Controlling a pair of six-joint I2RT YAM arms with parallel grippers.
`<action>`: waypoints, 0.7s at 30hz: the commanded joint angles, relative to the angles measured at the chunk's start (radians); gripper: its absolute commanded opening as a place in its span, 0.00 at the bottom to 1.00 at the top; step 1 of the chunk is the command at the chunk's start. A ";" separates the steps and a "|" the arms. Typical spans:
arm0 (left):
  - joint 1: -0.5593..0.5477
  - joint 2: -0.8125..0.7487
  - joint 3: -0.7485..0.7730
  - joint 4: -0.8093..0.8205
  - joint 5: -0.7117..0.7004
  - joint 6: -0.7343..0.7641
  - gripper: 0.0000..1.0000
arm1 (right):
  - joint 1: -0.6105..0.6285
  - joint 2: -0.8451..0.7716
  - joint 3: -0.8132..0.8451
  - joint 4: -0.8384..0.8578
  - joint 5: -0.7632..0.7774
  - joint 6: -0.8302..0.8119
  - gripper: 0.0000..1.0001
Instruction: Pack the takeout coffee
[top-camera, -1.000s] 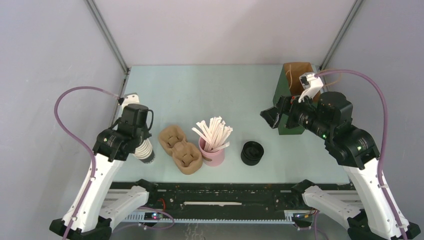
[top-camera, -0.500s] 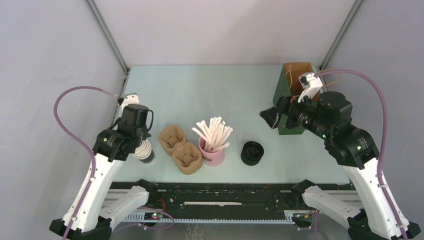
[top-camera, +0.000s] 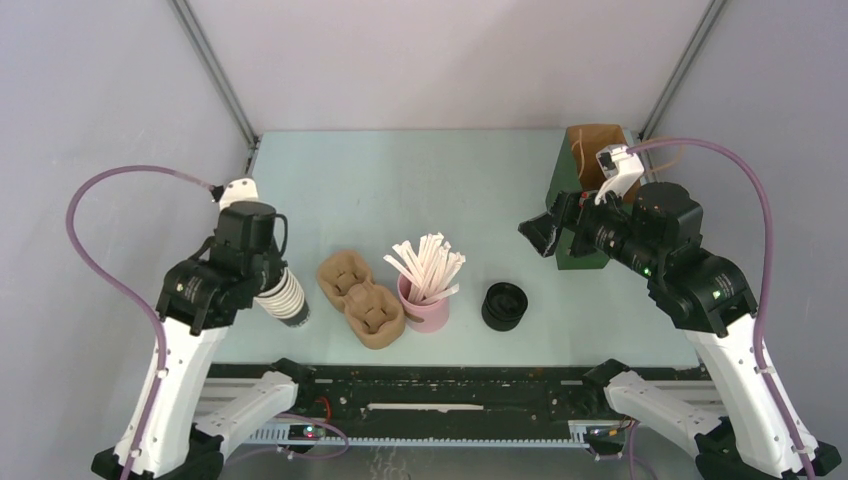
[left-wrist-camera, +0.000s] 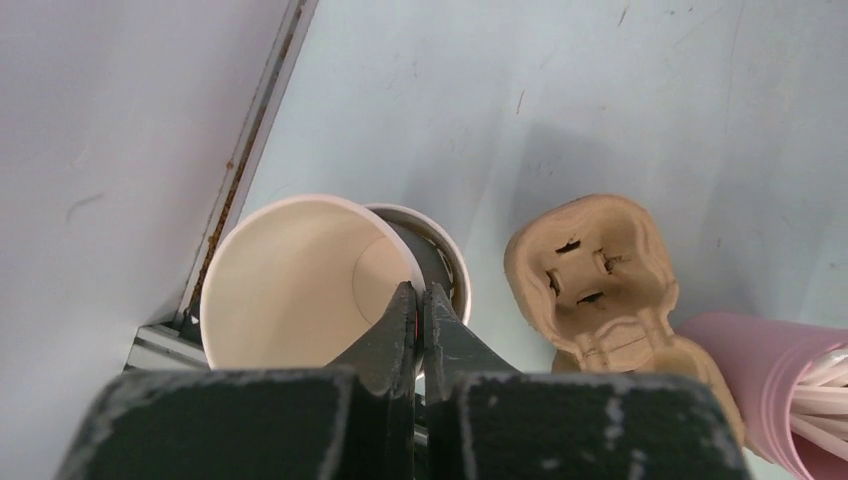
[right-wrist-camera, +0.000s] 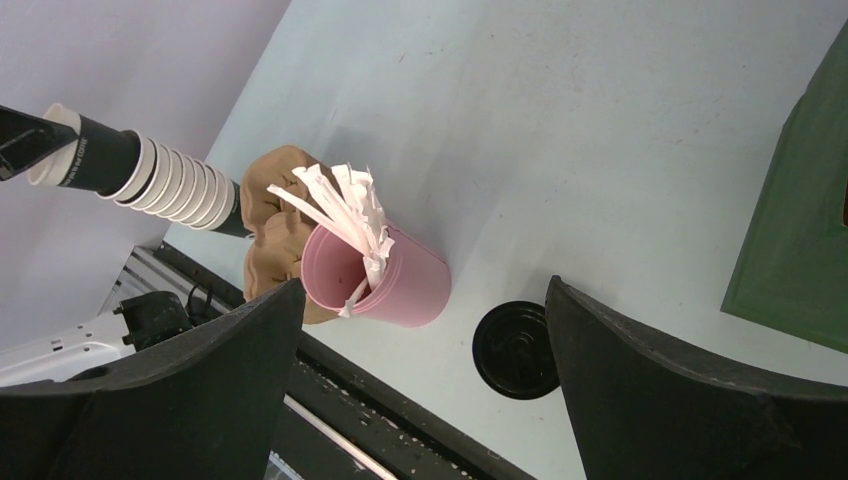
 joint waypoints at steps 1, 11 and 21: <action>0.005 0.011 0.117 -0.040 -0.028 0.028 0.00 | 0.005 -0.004 0.000 0.020 -0.003 0.010 1.00; 0.005 0.049 0.436 -0.124 0.039 0.055 0.00 | 0.005 -0.005 0.002 0.032 -0.009 0.011 1.00; 0.006 -0.004 0.451 0.183 0.352 0.129 0.00 | 0.005 -0.008 0.014 0.030 -0.001 0.010 1.00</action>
